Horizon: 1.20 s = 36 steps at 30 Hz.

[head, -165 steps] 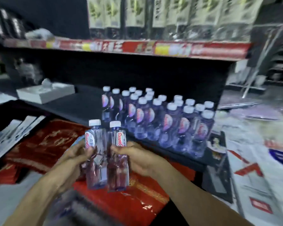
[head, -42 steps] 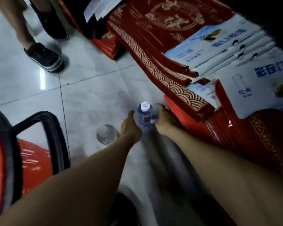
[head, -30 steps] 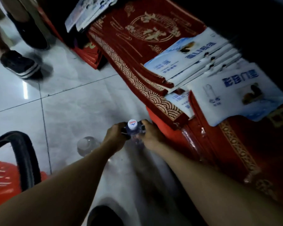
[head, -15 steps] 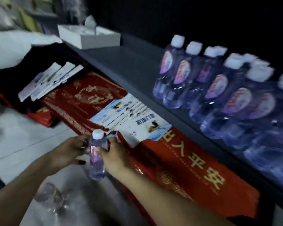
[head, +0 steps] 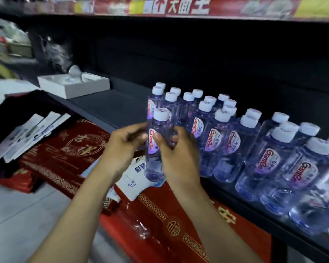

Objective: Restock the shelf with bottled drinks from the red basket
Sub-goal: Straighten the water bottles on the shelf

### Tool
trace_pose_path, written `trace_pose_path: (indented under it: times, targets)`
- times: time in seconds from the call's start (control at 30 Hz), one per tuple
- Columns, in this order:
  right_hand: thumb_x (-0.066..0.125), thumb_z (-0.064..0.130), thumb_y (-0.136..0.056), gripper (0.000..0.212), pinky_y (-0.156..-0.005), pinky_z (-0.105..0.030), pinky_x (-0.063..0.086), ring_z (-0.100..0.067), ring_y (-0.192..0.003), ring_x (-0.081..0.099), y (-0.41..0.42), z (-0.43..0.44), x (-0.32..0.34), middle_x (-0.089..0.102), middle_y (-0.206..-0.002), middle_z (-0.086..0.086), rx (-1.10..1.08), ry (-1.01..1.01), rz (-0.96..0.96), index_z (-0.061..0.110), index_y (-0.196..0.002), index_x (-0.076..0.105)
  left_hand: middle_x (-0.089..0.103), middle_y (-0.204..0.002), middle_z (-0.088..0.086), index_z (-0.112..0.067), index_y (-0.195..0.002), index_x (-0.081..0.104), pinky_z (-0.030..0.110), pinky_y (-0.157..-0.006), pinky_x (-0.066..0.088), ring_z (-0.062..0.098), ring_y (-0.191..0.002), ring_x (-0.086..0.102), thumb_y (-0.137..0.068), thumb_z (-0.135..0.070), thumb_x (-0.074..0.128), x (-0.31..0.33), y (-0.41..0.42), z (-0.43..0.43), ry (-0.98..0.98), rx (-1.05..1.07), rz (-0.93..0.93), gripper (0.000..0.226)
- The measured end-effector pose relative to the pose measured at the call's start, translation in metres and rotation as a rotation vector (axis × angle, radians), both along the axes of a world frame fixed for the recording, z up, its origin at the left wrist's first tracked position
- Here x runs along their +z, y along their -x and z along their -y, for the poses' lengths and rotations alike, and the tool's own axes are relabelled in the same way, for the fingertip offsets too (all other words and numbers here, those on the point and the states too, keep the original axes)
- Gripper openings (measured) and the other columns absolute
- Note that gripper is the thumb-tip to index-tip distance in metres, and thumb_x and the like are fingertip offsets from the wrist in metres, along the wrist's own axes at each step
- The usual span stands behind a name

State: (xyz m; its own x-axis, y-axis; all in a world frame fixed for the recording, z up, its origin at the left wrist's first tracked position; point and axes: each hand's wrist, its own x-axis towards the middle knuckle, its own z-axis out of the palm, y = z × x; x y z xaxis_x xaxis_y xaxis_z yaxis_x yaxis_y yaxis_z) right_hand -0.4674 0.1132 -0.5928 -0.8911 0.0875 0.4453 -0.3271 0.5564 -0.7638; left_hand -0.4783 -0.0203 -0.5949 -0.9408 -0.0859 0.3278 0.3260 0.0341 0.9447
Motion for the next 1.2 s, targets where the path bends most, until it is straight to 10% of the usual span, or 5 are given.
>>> trace_pose_path:
  times: [0.17, 0.33, 0.57, 0.77, 1.2]
  targets:
    - [0.072, 0.045, -0.082, 0.065, -0.099, -0.040, 0.050, -0.019, -0.117, 0.055, 0.013, -0.025, 0.002, 0.050, -0.127, 0.002, -0.115, -0.067, -0.065, 0.023, -0.137, 0.046, 0.071, -0.117, 0.004, -0.012, -0.127, 0.065, 0.042, -0.088, 0.057, 0.025, -0.109, 0.067, -0.095, -0.001, 0.054, -0.004, 0.032, -0.028, -0.108, -0.062, 0.033, 0.035]
    - [0.058, 0.046, -0.094, 0.070, -0.114, -0.034, 0.033, -0.018, -0.141, 0.030, 0.019, -0.030, -0.002, 0.037, -0.149, -0.002, -0.170, -0.183, -0.093, 0.017, -0.151, 0.030, 0.073, -0.113, -0.002, -0.018, -0.123, 0.066, 0.026, -0.074, 0.055, 0.013, -0.097, 0.070, -0.095, -0.004, 0.054, -0.010, 0.047, -0.046, -0.197, -0.061, 0.022, 0.034]
    - [0.058, 0.037, -0.096, 0.068, -0.100, -0.021, 0.035, -0.014, -0.137, 0.038, 0.024, -0.024, -0.003, 0.035, -0.150, 0.000, -0.188, -0.162, -0.155, 0.024, -0.153, 0.022, 0.069, -0.123, 0.002, -0.011, -0.130, 0.062, 0.035, -0.093, 0.054, 0.016, -0.113, 0.065, -0.094, -0.002, 0.055, -0.007, 0.054, -0.048, -0.167, -0.040, -0.016, 0.037]
    - [0.068, 0.021, -0.090, 0.082, -0.070, -0.030, 0.057, -0.020, -0.107, 0.062, 0.019, -0.026, -0.009, 0.032, -0.147, -0.006, -0.189, -0.405, -0.174, 0.041, -0.147, 0.013, 0.072, -0.107, -0.005, -0.023, -0.118, 0.064, 0.015, -0.081, 0.054, 0.000, -0.093, 0.068, -0.089, 0.004, 0.062, -0.022, 0.041, -0.052, -0.073, 0.036, -0.065, 0.040]
    - [0.058, 0.009, -0.093, 0.113, -0.059, -0.028, 0.046, -0.015, -0.067, 0.053, 0.021, -0.034, -0.014, 0.021, -0.144, -0.012, -0.131, -0.594, -0.006, 0.047, -0.138, -0.038, 0.060, -0.084, 0.001, -0.016, -0.118, 0.061, 0.011, -0.062, 0.048, 0.016, -0.075, 0.058, -0.080, 0.010, 0.068, -0.061, 0.033, -0.063, 0.201, 0.215, -0.096, 0.047]
